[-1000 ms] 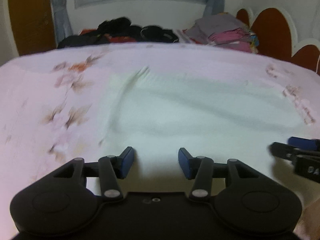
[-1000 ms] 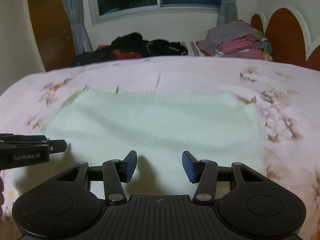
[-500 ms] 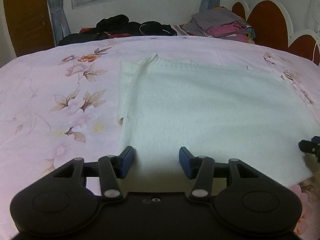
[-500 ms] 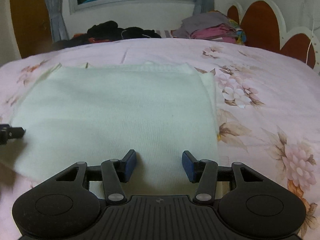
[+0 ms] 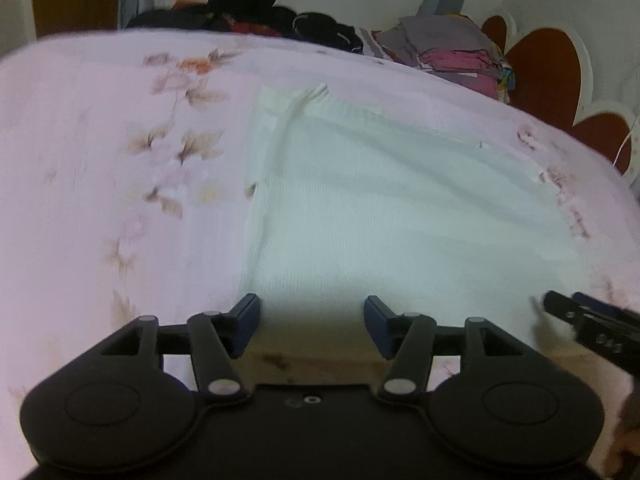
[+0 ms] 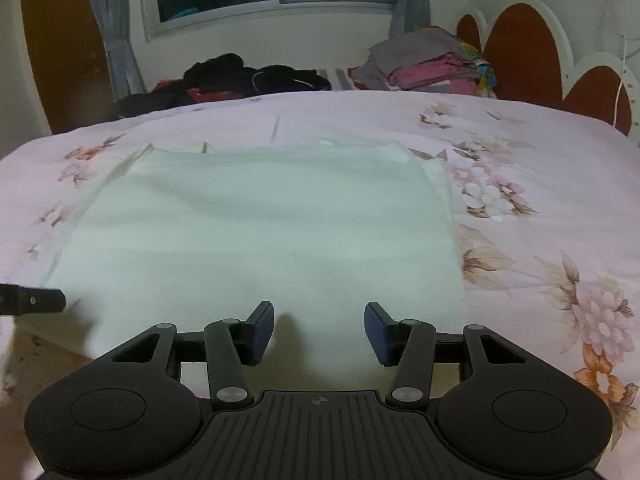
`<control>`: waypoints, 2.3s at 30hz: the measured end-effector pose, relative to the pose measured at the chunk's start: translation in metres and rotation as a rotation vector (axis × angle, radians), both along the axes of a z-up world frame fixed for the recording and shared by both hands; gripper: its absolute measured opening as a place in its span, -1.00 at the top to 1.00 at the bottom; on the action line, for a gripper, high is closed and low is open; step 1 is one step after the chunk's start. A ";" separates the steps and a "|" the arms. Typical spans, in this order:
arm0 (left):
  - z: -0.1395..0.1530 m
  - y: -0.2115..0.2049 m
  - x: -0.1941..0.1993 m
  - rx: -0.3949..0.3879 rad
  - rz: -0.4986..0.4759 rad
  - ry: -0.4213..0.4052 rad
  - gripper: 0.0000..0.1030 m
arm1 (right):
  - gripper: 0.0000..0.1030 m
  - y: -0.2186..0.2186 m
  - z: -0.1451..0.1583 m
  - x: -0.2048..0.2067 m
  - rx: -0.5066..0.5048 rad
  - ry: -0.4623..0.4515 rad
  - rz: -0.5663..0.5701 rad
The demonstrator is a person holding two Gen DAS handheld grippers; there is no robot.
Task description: Fold small clothes
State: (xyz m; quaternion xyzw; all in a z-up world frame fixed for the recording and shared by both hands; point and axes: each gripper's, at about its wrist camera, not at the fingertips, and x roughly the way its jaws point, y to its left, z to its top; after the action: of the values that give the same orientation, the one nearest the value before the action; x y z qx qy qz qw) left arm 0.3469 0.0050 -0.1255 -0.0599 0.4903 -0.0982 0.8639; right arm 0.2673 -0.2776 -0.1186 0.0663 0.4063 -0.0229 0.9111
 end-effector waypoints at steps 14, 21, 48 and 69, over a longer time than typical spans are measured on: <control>-0.030 0.034 -0.014 -0.341 0.187 0.130 -0.35 | 0.03 0.029 0.000 0.008 0.043 -0.007 0.080; -0.043 0.027 0.001 -0.469 0.269 0.052 -0.54 | 0.03 0.044 -0.011 0.028 0.043 -0.011 0.107; -0.060 0.045 0.027 -0.569 0.391 -0.021 0.86 | 0.03 0.085 -0.038 0.092 -0.188 -0.032 0.154; 0.035 -0.165 0.002 -0.171 -0.204 -0.361 0.87 | 0.03 -0.079 0.005 0.034 0.141 -0.106 -0.029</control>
State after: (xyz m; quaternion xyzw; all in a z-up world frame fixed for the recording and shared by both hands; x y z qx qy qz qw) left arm 0.3489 -0.1595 -0.0906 -0.0644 0.3211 -0.2356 0.9150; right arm 0.3014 -0.3564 -0.1132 0.1375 0.3570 -0.0038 0.9239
